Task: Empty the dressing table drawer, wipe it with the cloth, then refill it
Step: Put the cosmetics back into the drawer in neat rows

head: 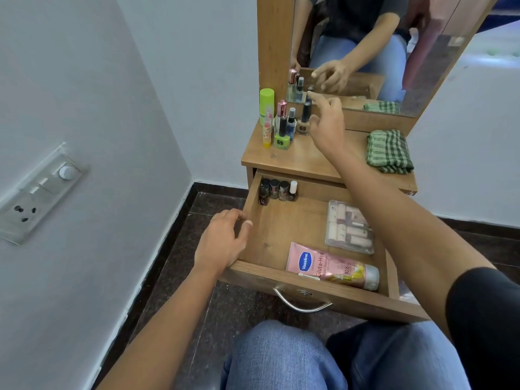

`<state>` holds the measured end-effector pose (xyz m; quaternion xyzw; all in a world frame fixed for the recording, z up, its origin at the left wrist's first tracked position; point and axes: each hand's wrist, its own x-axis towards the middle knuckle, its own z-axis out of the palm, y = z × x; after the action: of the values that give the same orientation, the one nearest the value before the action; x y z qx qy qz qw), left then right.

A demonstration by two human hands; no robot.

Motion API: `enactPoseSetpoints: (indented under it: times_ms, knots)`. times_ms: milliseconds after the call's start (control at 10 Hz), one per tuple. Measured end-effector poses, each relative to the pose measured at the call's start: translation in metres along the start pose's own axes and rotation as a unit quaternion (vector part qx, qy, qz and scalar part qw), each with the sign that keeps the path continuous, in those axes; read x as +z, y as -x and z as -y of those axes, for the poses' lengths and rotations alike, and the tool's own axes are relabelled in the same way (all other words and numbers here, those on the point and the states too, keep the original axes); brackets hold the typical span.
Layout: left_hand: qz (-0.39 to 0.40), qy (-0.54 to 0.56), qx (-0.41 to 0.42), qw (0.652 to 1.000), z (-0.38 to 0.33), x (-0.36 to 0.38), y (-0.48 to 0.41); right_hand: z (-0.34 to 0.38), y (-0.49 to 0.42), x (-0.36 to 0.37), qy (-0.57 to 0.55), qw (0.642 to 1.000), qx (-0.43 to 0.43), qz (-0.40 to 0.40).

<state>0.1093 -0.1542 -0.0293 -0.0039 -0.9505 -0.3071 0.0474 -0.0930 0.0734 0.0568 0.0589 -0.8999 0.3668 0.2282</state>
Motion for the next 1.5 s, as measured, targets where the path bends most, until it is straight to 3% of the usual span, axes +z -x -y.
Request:
enactPoseSetpoints:
  times_ms: [300, 500, 800, 1200, 1500]
  knots:
    - [0.0, -0.002, -0.004, 1.0, 0.001, 0.0, 0.0, -0.003, -0.01, 0.003, 0.059, 0.998, -0.007, 0.013]
    - [-0.001, -0.003, -0.004, 1.0, 0.001, 0.0, 0.0, 0.005, -0.004, -0.001, 0.078, 0.995, -0.044, -0.038]
    - [-0.001, -0.001, -0.001, 1.0, 0.002, 0.002, -0.001, -0.005, 0.053, -0.039, -0.086, 0.983, -0.068, -0.15]
    - [-0.006, -0.003, 0.001, 1.0, 0.002, 0.002, 0.0, 0.01, 0.143, 0.01, -0.033, 0.984, -0.172, -0.011]
    - [-0.011, -0.005, 0.003, 1.0, 0.003, 0.002, 0.0, -0.009, 0.155, 0.059, -0.009, 0.995, -0.056, 0.081]
